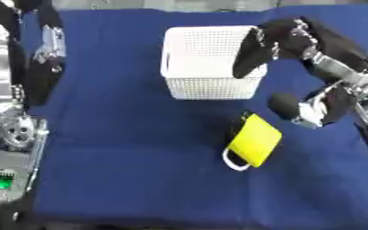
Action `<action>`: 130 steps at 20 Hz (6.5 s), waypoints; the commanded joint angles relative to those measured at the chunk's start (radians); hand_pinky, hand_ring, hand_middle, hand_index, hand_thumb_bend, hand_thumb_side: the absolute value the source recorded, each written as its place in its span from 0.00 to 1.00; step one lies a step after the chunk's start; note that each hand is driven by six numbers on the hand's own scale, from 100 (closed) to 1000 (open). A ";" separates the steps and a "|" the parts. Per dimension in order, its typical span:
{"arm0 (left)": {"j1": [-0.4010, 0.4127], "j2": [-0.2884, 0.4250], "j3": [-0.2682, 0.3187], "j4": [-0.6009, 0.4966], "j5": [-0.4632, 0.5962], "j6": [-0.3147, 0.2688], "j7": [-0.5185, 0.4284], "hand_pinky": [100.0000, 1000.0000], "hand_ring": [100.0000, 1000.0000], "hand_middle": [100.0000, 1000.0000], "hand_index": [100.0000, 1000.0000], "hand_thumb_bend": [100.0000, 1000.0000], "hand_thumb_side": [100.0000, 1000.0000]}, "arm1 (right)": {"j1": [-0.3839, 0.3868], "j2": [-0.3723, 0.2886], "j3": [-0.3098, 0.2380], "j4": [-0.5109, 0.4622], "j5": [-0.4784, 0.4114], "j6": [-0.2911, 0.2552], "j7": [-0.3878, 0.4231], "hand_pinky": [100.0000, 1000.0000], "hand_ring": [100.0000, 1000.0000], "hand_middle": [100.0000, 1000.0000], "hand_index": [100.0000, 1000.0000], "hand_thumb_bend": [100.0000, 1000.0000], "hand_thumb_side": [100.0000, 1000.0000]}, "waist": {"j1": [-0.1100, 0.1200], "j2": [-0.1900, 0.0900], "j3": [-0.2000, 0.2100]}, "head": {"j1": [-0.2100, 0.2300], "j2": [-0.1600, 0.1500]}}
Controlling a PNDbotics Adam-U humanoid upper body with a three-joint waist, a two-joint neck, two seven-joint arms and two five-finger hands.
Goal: Pick up objects on the table and place them in the box.
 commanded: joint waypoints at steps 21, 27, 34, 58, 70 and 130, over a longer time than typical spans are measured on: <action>-0.007 0.013 0.002 -0.016 0.004 -0.004 -0.001 0.89 0.72 0.75 0.81 0.00 0.67 | -0.017 0.026 0.050 0.018 0.039 -0.104 0.097 0.55 0.50 0.55 0.71 0.16 0.89 | -0.008 -0.020 0.004 | -0.011 -0.003; -0.007 0.013 0.002 -0.016 0.004 -0.004 -0.001 0.89 0.72 0.75 0.81 0.00 0.67 | -0.013 0.021 0.066 0.037 0.061 -0.130 0.113 0.55 0.50 0.56 0.71 0.15 0.90 | -0.010 -0.021 0.006 | -0.010 -0.003; -0.009 0.013 0.003 -0.016 0.004 -0.005 0.000 0.89 0.72 0.75 0.80 0.00 0.67 | -0.014 0.028 0.073 0.066 0.087 -0.154 0.115 0.55 0.50 0.56 0.71 0.15 0.91 | -0.009 -0.018 0.005 | -0.015 -0.003; -0.013 0.012 0.003 -0.016 0.007 -0.006 -0.002 0.89 0.72 0.75 0.81 0.00 0.67 | -0.021 0.032 0.099 0.153 0.207 -0.231 0.101 0.56 0.50 0.52 0.69 0.14 0.97 | -0.003 -0.007 0.005 | -0.027 -0.003; -0.012 0.013 0.003 -0.016 0.005 -0.005 -0.002 0.89 0.72 0.75 0.80 0.00 0.67 | 0.004 0.010 0.118 0.117 0.181 -0.231 0.128 0.54 0.49 0.51 0.69 0.12 0.98 | -0.006 -0.014 0.001 | -0.022 -0.003; -0.010 0.012 0.005 -0.016 0.004 -0.006 0.000 0.89 0.72 0.75 0.80 0.00 0.67 | 0.042 0.022 0.109 0.212 0.359 -0.231 0.132 0.53 0.45 0.46 0.60 0.08 1.00 | -0.010 -0.013 0.002 | -0.022 -0.003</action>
